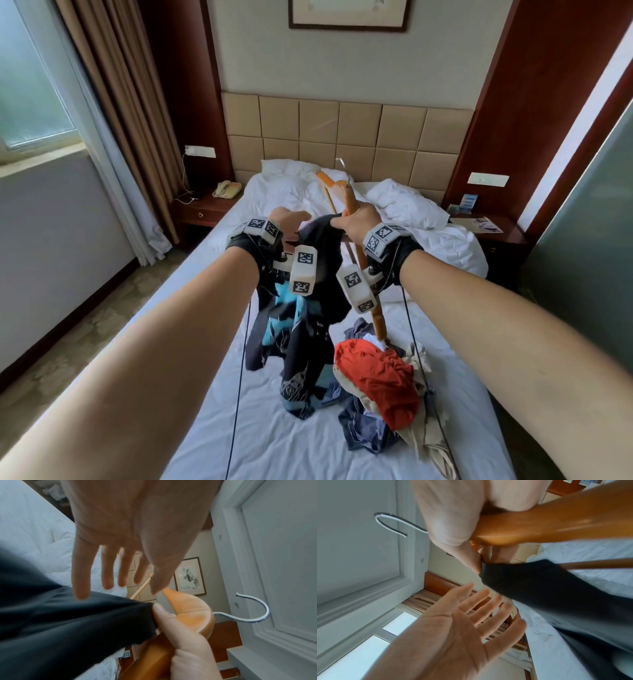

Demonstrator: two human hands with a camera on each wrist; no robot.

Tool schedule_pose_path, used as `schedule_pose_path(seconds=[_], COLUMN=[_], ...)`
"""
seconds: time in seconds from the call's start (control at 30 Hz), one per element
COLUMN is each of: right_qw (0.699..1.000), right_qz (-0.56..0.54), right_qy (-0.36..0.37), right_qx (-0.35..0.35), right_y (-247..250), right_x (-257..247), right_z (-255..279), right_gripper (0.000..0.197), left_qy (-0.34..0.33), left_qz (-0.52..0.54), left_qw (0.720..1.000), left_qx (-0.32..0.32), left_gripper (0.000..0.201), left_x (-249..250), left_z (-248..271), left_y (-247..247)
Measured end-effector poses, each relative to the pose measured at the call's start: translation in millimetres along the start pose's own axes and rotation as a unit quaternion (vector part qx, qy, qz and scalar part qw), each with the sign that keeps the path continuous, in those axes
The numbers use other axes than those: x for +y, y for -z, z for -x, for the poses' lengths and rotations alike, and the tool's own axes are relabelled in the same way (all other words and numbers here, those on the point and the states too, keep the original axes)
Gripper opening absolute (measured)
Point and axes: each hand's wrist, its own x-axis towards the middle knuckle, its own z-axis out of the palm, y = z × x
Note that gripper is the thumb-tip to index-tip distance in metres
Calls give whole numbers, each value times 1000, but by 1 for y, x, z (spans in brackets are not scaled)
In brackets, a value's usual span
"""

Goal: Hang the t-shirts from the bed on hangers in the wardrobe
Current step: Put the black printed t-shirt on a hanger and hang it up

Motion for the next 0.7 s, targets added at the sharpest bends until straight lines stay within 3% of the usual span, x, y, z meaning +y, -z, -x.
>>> schedule_pose_path(seconds=[0.17, 0.27, 0.33, 0.4, 0.5, 0.53, 0.63, 0.7], right_qw=[1000, 1000, 999, 995, 986, 987, 988, 986], right_qz=[8, -26, -52, -95, -146, -133, -103, -95], right_qy=[3, -3, 5, 9, -16, -25, -47, -58], right_qx=[-7, 3, -2, -31, -84, -89, -101, -127], right_y=[-4, -8, -5, 0, 5, 7, 10, 9], right_x=[-3, 7, 9, 9, 12, 17, 31, 37], right_z=[2, 4, 6, 11, 15, 14, 16, 22], right_gripper=[29, 26, 27, 26, 16, 13, 32, 24], left_qy=[-38, -63, -63, -55, -29, -26, -21, -21], left_qz=[-56, -188, -238, -187, -30, 24, 150, 200], left_qw=[986, 965, 957, 975, 998, 999, 988, 980], left_qx=[-151, -174, -151, -105, -42, -29, -19, -8], left_gripper=[30, 38, 35, 18, 24, 28, 31, 34], left_x=[-3, -10, -15, -22, -25, -26, -20, -12], left_z=[13, 19, 19, 15, 14, 13, 17, 21], left_y=[-8, -18, -26, -32, -33, -31, -25, -20])
